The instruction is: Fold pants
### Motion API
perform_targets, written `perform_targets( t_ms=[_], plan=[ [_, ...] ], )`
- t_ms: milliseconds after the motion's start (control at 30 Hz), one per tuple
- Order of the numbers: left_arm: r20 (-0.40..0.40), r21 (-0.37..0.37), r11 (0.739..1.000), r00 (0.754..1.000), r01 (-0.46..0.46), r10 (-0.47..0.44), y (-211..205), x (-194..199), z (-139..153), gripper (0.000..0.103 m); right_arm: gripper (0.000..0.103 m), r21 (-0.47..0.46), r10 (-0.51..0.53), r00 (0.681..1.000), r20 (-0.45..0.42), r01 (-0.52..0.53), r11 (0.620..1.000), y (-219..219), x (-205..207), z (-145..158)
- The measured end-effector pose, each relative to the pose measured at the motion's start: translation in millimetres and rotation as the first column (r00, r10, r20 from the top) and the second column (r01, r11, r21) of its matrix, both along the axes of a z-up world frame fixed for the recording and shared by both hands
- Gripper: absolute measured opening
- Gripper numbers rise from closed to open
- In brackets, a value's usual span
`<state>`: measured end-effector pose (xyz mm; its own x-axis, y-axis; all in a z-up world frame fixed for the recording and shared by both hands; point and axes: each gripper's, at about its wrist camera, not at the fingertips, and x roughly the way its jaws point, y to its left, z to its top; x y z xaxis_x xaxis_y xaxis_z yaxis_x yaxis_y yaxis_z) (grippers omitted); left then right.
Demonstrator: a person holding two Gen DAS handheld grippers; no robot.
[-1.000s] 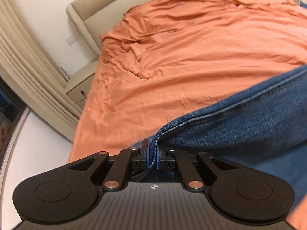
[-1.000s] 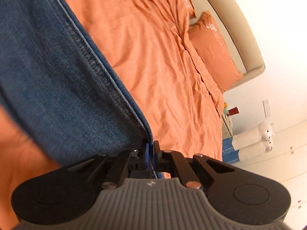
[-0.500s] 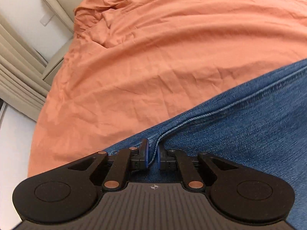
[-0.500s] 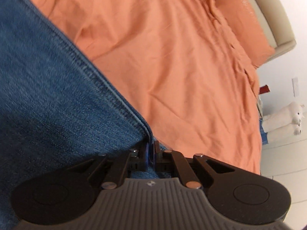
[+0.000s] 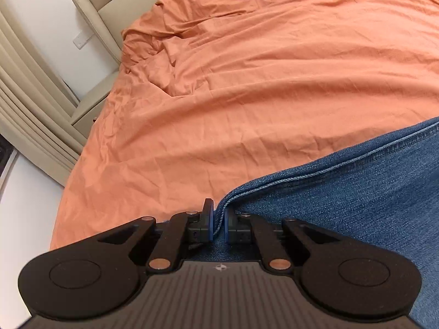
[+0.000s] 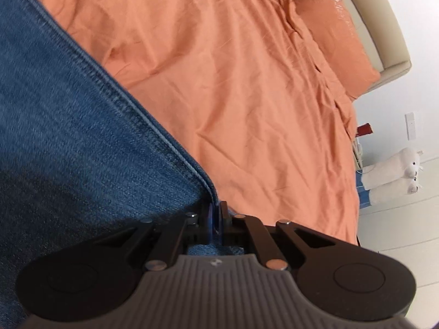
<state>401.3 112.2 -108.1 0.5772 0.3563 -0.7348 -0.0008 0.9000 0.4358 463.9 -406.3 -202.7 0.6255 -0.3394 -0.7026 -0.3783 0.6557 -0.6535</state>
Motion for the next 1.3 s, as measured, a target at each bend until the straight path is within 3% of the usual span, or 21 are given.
perform_targets(
  t_ms=[133,233,267,300,333,367,467,600,667,767,867,967,1000,1033,1100,1133,1167,1233,1300],
  plan=[
    [-0.026,-0.041,0.999,0.999,-0.031,0.03,8,9,-13,0.008,0.0,-0.02,-0.022,1.0,-0.007,0.022,1.0,5,3,-5],
    [-0.033,-0.037,0.999,0.999,-0.022,0.02,14,7,-16,0.022,0.0,-0.029,-0.037,0.999,-0.028,0.036,0.999,9,8,-11],
    [-0.033,-0.035,0.999,0.999,-0.018,0.017,15,5,-14,0.031,0.001,-0.029,-0.038,0.999,-0.032,0.037,0.999,10,7,-12],
    [-0.025,-0.034,0.999,1.0,-0.012,0.011,16,3,-10,0.05,0.013,-0.034,-0.038,0.999,-0.031,0.037,0.999,12,5,-11],
    [-0.009,-0.043,0.999,1.0,-0.007,0.007,19,0,-3,0.062,0.028,-0.043,-0.04,0.999,-0.018,0.039,0.998,14,3,-10],
    [0.009,-0.063,0.998,1.0,-0.006,0.006,22,-4,5,0.075,0.033,-0.045,-0.04,0.999,-0.009,0.039,0.998,16,0,-7],
    [0.035,-0.136,0.99,0.999,-0.025,0.03,36,-16,32,0.075,0.036,0.009,-0.06,0.998,0.003,0.06,0.998,27,-11,10],
    [0.057,-0.209,0.975,0.994,-0.08,0.094,62,-48,63,0.075,0.043,0.16,-0.067,0.998,-0.002,0.066,0.985,52,-38,36],
    [0.059,-0.266,0.954,0.986,-0.137,0.158,82,-68,73,0.075,0.048,0.224,-0.065,0.998,-0.024,0.069,0.972,70,-56,42],
    [0.045,-0.374,0.898,0.963,-0.232,0.267,114,-101,77,0.075,0.049,0.305,-0.059,0.995,-0.075,0.079,0.949,100,-81,45],
    [0.034,-0.486,0.814,0.924,-0.318,0.381,147,-142,74,0.075,0.049,0.385,-0.032,0.993,-0.114,0.074,0.92,127,-103,46],
    [0.047,-0.629,0.69,0.869,-0.358,0.493,176,-183,59,0.08,0.051,0.438,-0.013,0.99,-0.138,0.073,0.896,156,-124,44],
    [0.043,-0.686,0.632,0.848,-0.359,0.529,185,-195,51,0.08,0.052,0.457,-0.001,0.989,-0.148,0.07,0.887,165,-131,42],
    [0.024,-0.745,0.559,0.823,-0.363,0.567,195,-205,40,0.08,0.052,0.467,0.009,0.988,-0.155,0.065,0.882,173,-136,39],
    [-0.052,-0.847,0.378,0.766,-0.374,0.641,213,-221,12,0.08,0.052,0.465,0.021,0.987,-0.159,0.057,0.883,189,-146,34],
    [-0.086,-0.886,0.293,0.749,-0.358,0.657,219,-226,-3,0.08,0.052,0.46,0.027,0.987,-0.159,0.049,0.887,196,-150,31],
    [-0.112,-0.911,0.225,0.734,-0.345,0.67,224,-228,-16,0.08,0.052,0.455,0.029,0.988,-0.154,0.045,0.889,201,-153,30],
    [-0.144,-0.937,0.131,0.702,-0.323,0.697,231,-227,-36,0.08,0.052,0.447,0.018,0.988,-0.152,0.053,0.893,206,-156,28],
    [-0.146,-0.958,0.068,0.68,-0.277,0.719,237,-221,-47,0.079,0.054,0.442,0.004,0.988,-0.152,0.064,0.895,206,-157,28]
  ],
)
